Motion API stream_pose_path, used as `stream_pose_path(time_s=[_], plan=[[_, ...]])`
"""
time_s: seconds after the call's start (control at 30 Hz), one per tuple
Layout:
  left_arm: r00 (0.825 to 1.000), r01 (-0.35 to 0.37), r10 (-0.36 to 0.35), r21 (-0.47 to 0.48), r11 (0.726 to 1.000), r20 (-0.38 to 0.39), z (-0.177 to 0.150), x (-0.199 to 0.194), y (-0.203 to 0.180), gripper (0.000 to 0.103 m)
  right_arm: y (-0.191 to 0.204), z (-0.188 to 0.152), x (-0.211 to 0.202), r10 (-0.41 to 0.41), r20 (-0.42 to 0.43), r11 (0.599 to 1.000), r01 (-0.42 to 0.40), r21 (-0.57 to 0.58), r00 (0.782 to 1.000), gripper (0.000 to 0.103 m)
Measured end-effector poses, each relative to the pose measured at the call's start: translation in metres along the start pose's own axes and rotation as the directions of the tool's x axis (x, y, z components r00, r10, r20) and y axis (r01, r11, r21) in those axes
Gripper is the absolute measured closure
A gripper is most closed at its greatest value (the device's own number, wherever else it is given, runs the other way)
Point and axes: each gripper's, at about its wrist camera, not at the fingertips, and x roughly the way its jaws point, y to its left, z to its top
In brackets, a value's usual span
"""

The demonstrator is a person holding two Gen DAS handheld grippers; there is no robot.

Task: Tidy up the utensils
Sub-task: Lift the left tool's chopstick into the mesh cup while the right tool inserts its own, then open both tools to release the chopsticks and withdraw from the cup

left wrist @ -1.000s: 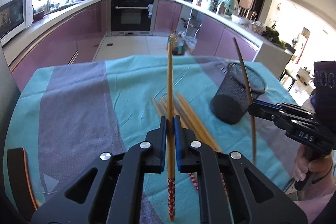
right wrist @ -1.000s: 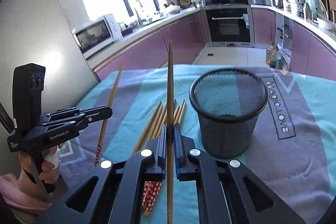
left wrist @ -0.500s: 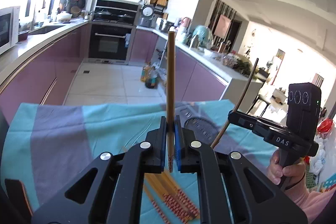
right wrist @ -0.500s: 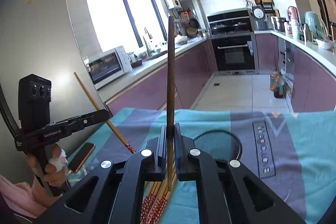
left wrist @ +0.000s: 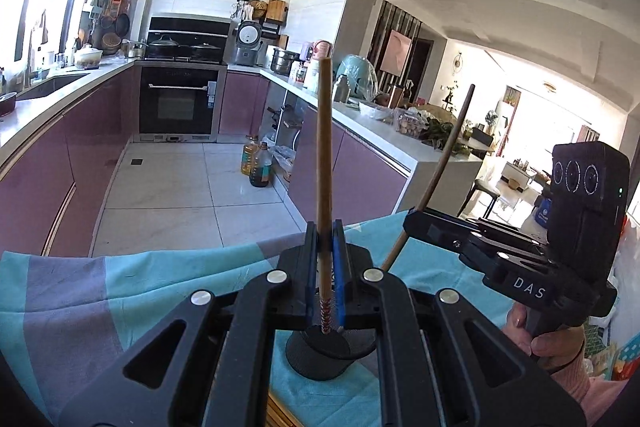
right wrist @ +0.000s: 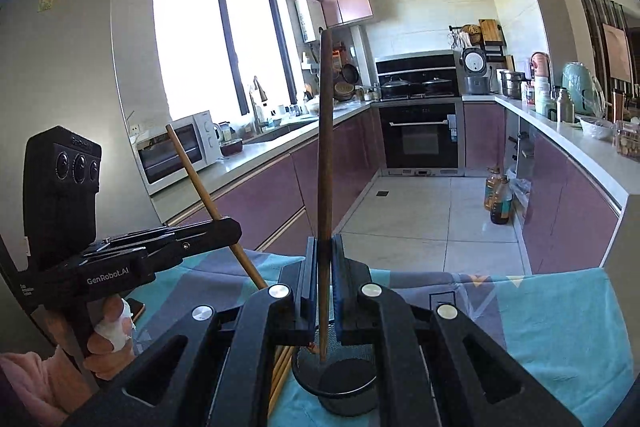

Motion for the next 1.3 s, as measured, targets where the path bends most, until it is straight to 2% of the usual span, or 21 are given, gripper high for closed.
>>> stream_pose_path(time_s=[0.13, 0.37, 0.7, 0.8, 0.87, 1.0, 1.13, 1.3], plan=[[0.996, 0.001, 0.001, 0.016, 1.0, -0.085, -0.015, 0.031, -0.007, 0.095, -0.008, -0.015, 0.023, -0.007, -0.093, 1.0, 0.008, 0.006, 0.996, 0.097], [0.979, -0.005, 0.013, 0.042, 0.999, -0.204, -0.042, 0.078, -0.002, 0.095, -0.011, -0.032, 0.056, -0.003, -0.245, 1.0, 0.006, 0.012, 0.969, 0.097], [0.97, -0.024, 0.034, 0.044, 0.999, -0.243, -0.046, 0.114, 0.014, 0.094, -0.022, -0.032, 0.079, -0.003, -0.273, 0.998, 0.019, 0.056, 0.962, 0.096], [0.969, -0.026, 0.036, 0.044, 0.999, -0.244, -0.043, 0.121, 0.02, 0.091, -0.023, -0.032, 0.084, -0.005, -0.273, 0.997, 0.025, 0.072, 0.962, 0.095], [0.97, -0.028, 0.036, 0.036, 0.999, -0.239, -0.048, 0.118, 0.022, 0.081, -0.025, -0.032, 0.085, -0.007, -0.268, 0.996, 0.029, 0.08, 0.963, 0.095], [0.978, -0.068, 0.073, 0.033, 0.997, -0.198, -0.051, 0.101, 0.029, 0.078, -0.026, -0.032, 0.081, -0.013, -0.251, 0.995, 0.037, 0.091, 0.968, 0.088], [0.983, -0.126, 0.128, 0.024, 0.992, -0.129, -0.052, 0.066, 0.042, 0.065, -0.023, -0.032, 0.063, -0.02, -0.2, 0.996, 0.037, 0.083, 0.98, 0.08], [0.972, -0.221, 0.222, 0.021, 0.975, -0.073, -0.062, 0.012, 0.065, 0.058, -0.001, -0.033, 0.028, 0.066, -0.134, 0.998, -0.063, 0.029, 0.989, 0.074]])
